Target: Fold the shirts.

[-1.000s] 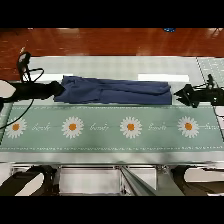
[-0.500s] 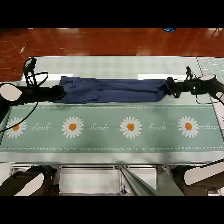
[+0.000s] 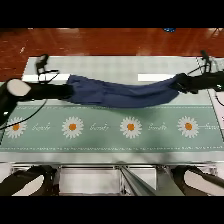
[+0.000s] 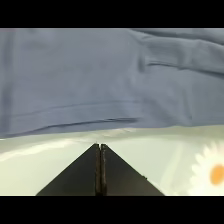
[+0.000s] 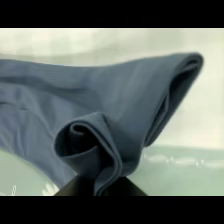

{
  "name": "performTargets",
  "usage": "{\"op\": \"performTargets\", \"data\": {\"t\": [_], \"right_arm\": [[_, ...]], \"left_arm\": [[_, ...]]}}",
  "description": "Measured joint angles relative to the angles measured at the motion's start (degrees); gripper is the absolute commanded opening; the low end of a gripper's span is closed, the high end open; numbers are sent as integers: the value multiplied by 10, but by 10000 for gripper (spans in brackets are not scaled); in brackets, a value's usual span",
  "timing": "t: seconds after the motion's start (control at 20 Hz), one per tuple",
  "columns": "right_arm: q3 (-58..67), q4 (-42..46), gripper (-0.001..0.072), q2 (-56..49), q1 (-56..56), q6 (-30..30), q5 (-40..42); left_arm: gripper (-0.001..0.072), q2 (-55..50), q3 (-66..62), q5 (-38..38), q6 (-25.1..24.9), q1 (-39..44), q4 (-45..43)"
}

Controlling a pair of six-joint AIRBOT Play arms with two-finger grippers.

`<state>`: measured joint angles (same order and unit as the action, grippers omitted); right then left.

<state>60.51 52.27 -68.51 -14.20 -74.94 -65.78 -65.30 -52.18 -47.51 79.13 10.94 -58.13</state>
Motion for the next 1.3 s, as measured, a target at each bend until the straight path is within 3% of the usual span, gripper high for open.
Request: {"op": "performTargets", "data": {"t": [0.2, 0.4, 0.65, 0.85, 1.05, 1.3], "right_arm": [[-84, 19, 27, 193, 0, -30, -31], [-117, 20, 26, 313, 0, -64, -59], [-127, 10, 26, 357, 0, -82, -75], [-129, 4, 26, 365, 0, -85, -66], [-129, -3, 26, 367, 0, -87, -55], [-129, -44, 26, 351, 1, -82, -49]], "left_arm": [[11, -120, -97, -7, -5, 118, 8], [11, -266, -242, -39, 5, 219, 36], [11, -412, -400, -98, 18, 301, 89], [11, -471, -445, -136, 23, 351, 141], [12, -493, -466, -154, 23, 362, 167], [12, -452, -490, -174, 23, 245, 176]]}}
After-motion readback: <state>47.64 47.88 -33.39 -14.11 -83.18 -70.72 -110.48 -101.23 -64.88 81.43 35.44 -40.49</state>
